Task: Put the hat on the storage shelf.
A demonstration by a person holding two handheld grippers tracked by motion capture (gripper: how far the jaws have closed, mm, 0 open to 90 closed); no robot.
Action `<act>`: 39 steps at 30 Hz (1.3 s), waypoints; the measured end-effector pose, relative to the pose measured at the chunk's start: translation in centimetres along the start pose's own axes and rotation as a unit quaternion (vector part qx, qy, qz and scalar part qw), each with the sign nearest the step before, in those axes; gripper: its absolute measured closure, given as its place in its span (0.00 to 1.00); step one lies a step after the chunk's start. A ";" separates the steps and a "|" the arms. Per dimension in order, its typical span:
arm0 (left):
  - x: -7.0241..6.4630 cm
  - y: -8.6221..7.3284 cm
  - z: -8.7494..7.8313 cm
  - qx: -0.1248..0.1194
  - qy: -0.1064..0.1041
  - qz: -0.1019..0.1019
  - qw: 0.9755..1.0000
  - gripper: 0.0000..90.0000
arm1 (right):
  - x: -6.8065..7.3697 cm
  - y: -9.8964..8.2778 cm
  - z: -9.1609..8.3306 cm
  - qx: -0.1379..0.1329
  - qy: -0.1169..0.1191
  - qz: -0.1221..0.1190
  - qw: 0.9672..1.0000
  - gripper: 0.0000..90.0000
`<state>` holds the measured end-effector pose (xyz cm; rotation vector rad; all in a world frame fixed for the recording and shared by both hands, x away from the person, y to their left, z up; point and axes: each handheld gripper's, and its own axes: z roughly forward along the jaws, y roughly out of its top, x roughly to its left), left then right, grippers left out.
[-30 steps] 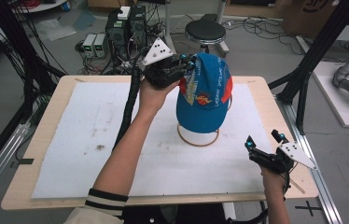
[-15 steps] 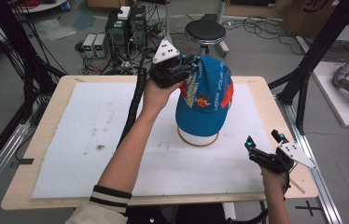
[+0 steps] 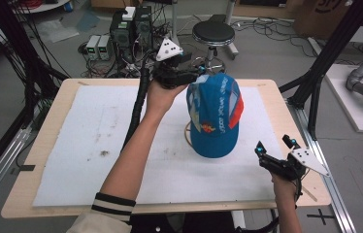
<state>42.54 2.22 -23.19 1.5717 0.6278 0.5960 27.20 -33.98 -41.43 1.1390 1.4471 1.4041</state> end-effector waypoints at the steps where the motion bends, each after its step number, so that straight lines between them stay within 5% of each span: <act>1: 0.1 0.0 -0.1 -0.001 0.002 0.000 1.000 0.42 | 0.0 0.0 0.0 -0.001 0.000 0.001 1.000 0.05; 13: 1.6 -0.3 -2.2 -0.012 0.026 -0.010 1.000 0.20 | 0.1 0.0 0.0 0.001 0.001 -0.001 1.000 0.05; 39: 3.3 -3.6 -10.3 -0.019 0.059 -0.007 0.998 0.18 | 0.6 0.0 0.3 0.002 0.008 -0.004 1.000 0.05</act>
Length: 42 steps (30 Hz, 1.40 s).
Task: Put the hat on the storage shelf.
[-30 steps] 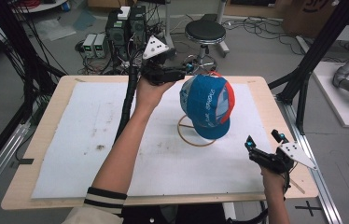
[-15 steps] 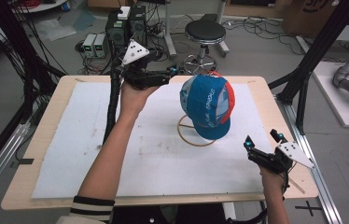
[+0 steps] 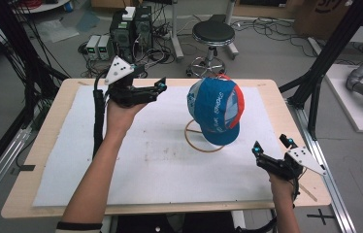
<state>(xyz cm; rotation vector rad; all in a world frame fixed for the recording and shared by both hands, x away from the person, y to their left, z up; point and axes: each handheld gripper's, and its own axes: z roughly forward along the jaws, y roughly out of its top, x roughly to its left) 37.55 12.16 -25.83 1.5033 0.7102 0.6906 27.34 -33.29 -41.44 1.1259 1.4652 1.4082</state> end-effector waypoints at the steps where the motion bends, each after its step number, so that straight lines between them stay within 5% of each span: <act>1: 0.0 0.0 -0.4 -0.001 -0.001 0.001 1.000 0.18 | 0.0 0.0 0.0 -0.001 0.001 -0.001 1.000 0.05; 26: 2.9 -3.8 -9.4 -0.028 0.045 -0.012 0.999 0.18 | 0.4 0.3 0.1 -0.014 0.009 -0.008 1.000 0.05; 42: 4.2 -9.4 -13.0 0.005 0.087 -0.014 0.996 0.18 | 0.5 0.3 0.2 -0.012 0.010 -0.011 1.000 0.05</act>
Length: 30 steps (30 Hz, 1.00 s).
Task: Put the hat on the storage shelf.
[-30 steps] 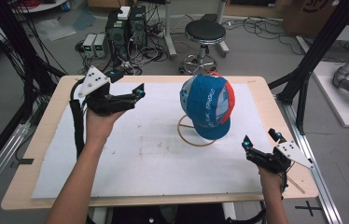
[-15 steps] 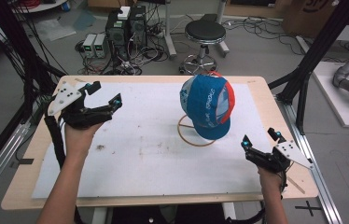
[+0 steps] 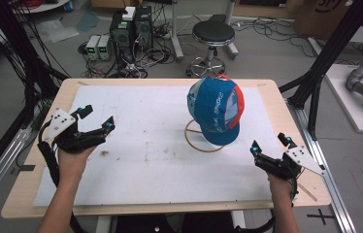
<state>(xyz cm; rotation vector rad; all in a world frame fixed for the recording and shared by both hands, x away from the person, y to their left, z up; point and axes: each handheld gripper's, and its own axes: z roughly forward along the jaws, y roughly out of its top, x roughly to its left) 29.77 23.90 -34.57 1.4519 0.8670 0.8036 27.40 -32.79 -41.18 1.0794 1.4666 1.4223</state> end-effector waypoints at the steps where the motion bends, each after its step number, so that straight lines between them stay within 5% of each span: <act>1: 0.1 -0.2 -0.3 -0.003 0.003 0.001 1.000 0.18 | 0.0 0.0 0.0 0.002 0.000 0.001 1.000 0.05; 14: 0.4 -2.4 -2.9 -0.017 0.020 0.006 1.000 0.18 | 0.1 0.0 0.0 -0.001 0.001 -0.001 1.000 0.05; 30: 0.8 -3.5 -3.6 -0.011 0.036 -0.001 0.999 0.18 | 0.3 -0.1 0.1 0.001 0.005 -0.006 1.000 0.05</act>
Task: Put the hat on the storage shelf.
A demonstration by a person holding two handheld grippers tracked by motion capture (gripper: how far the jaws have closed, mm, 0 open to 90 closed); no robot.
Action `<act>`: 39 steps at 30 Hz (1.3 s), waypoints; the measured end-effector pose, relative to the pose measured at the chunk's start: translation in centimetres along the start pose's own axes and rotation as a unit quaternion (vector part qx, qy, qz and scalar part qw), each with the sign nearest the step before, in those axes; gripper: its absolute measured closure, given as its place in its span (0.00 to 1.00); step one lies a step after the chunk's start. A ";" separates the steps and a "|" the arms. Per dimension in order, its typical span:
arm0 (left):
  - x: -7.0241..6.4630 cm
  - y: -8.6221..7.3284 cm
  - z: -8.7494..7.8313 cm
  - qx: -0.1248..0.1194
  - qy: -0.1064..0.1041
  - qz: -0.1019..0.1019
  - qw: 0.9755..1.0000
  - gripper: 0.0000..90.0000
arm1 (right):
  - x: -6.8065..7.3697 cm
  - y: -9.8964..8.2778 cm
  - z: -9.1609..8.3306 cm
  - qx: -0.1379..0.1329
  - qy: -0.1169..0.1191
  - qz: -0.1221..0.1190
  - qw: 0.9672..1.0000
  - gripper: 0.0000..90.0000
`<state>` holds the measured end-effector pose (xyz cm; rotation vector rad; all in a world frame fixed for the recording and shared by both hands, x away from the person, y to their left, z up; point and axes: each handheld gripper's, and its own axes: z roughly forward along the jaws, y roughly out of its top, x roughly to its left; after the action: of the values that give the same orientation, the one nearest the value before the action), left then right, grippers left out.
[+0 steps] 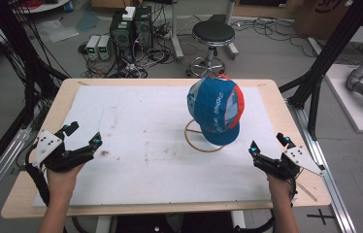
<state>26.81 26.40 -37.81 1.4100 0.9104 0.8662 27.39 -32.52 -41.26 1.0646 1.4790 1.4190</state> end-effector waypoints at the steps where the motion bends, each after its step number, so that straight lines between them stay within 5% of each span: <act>1: 0.0 0.0 0.0 0.000 -0.001 -0.001 1.000 0.18 | 0.0 0.0 0.0 0.001 0.000 -0.001 1.000 0.05; 17: -0.6 -0.4 1.2 0.009 -0.015 0.011 1.000 0.18 | -0.6 -0.1 -1.0 -0.001 -0.010 -0.001 1.000 0.05; 39: -0.2 -0.6 0.5 0.012 -0.006 0.009 1.000 0.18 | 0.2 -0.1 -0.3 0.001 0.004 -0.004 1.000 0.05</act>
<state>27.12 26.02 -38.39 1.4442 0.9030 0.8627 27.01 -32.40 -41.34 1.0535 1.4908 1.4175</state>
